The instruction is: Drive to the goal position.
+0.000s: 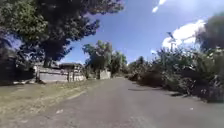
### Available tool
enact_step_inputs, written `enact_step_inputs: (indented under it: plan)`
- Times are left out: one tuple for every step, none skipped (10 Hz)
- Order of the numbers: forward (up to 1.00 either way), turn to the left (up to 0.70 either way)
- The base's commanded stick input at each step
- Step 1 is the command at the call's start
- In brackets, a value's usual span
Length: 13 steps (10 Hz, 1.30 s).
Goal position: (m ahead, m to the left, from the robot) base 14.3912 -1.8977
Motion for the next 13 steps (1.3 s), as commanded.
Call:
enact_step_inputs:
  plan:
    - [1.00, 0.00]
    - [1.00, 0.00]
    - [1.00, 0.00]
    - [1.00, 0.00]
    - [1.00, 0.00]
    - [1.00, 0.00]
    - [1.00, 0.00]
    - [1.00, 0.00]
    - [1.00, 0.00]
    - [1.00, 0.00]
    - [1.00, 0.00]
    - [1.00, 0.00]
    - [1.00, 0.00]
